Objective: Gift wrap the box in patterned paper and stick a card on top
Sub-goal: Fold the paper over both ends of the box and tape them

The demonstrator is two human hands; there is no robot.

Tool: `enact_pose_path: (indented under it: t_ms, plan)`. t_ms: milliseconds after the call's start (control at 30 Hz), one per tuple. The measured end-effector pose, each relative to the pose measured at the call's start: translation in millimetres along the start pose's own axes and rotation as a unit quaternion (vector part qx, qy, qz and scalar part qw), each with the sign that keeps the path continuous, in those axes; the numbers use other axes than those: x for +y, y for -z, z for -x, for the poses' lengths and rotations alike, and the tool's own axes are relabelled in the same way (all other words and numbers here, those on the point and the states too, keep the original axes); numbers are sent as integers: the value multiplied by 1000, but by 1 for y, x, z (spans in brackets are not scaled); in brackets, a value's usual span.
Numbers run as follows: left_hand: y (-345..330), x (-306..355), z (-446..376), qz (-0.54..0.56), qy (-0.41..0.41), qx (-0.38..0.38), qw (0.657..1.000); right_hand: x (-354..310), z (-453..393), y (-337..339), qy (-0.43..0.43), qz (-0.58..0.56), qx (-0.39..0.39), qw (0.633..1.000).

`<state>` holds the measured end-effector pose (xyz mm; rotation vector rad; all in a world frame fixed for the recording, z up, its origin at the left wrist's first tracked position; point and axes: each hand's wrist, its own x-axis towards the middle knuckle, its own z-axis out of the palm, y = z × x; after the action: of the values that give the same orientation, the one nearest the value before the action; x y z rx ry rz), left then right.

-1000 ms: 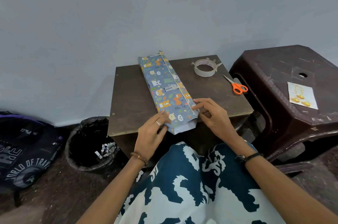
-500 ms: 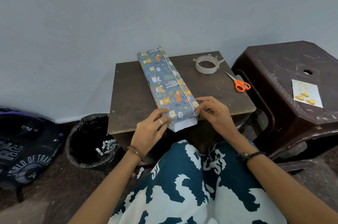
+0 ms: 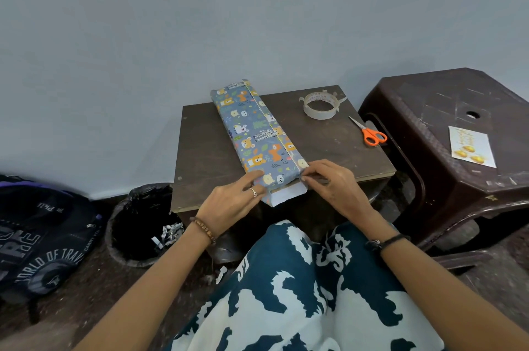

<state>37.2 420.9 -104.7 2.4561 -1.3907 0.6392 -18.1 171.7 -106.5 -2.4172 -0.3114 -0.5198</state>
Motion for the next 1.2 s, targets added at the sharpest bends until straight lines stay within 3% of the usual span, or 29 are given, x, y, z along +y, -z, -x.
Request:
enact_pose_path:
  t_ms: [167,333,567,733,867,1200]
  plan:
    - [-5,9,0,9,32,9,999,-4,-4,-5,-82,-56,27,995]
    - [-5,13,1,-21,34,1,999,-2,-4,-9,3,11,41,999]
    - [-10,16,8,-129,-14,1,992,-1,-4,-10,0,1,64,998]
    - [-14,19,9,-105,29,-28,994,-2,-5,-9,-10,-4,57,998]
    - [-14,28,3,-101,62,-3,993,-5,-4,-7,-36,-1,46,998]
    - [-17,30,2,-56,113,22,992,4,-2,-3,23,26,15,999]
